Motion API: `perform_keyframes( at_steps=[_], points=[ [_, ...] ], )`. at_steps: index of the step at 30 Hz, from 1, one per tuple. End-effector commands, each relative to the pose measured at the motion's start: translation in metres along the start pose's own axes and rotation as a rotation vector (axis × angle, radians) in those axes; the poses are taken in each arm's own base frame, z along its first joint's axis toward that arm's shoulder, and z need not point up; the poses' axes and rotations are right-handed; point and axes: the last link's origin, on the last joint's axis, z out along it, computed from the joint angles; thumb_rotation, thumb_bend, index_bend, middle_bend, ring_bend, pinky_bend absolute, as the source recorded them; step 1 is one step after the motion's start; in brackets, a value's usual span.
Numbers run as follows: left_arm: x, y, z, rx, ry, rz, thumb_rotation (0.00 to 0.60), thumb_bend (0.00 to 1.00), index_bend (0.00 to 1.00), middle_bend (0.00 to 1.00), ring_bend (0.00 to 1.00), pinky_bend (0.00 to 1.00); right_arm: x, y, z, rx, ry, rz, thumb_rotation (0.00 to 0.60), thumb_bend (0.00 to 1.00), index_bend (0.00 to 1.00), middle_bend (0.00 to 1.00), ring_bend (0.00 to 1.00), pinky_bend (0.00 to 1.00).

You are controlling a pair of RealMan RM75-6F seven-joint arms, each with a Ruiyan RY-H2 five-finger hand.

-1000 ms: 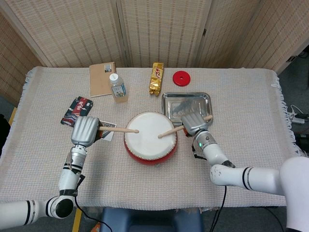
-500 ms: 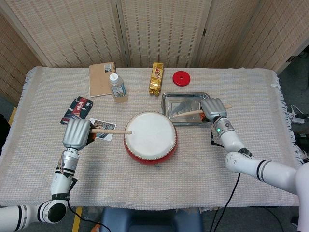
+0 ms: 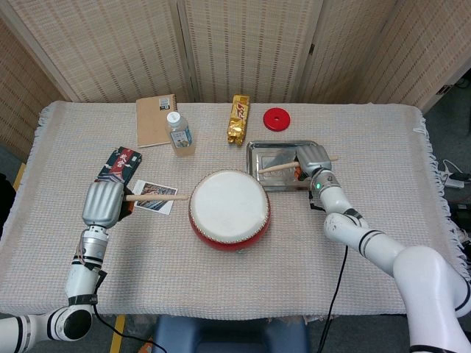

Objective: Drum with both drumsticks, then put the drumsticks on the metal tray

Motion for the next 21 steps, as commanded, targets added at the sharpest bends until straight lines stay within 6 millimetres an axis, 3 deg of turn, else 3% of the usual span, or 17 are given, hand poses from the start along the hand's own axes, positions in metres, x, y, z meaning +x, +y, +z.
perform_keyframes(
  at_steps=[1,7,10,17,21],
  points=[
    [0.0,-0.003,0.0,0.006,-0.001,-0.003,0.6,0.54,1.0,1.0,1.0,1.0,-0.006,-0.009,0.009,0.007,-0.021,0.008,0.6,0.21,0.58,0.65,0.52,0.71],
    [-0.001,-0.006,0.0,0.012,-0.004,-0.006,0.6,0.53,1.0,1.0,1.0,1.0,-0.012,-0.01,0.019,-0.008,-0.029,0.022,0.6,0.18,0.35,0.43,0.31,0.54],
    [-0.001,-0.007,0.0,0.016,-0.002,-0.009,0.6,0.53,1.0,1.0,1.0,1.0,-0.014,-0.01,0.022,-0.014,-0.028,0.026,0.6,0.13,0.28,0.37,0.25,0.5],
    [0.0,-0.006,0.001,0.008,0.004,-0.01,0.6,0.53,1.0,1.0,1.0,1.0,-0.001,-0.008,0.021,-0.002,0.005,0.034,0.6,0.09,0.16,0.29,0.17,0.43],
    [0.002,0.0,0.001,-0.011,0.011,-0.009,0.6,0.54,1.0,1.0,1.0,1.0,0.022,-0.009,0.003,0.058,0.049,0.07,0.6,0.09,0.14,0.28,0.17,0.43]
  ],
)
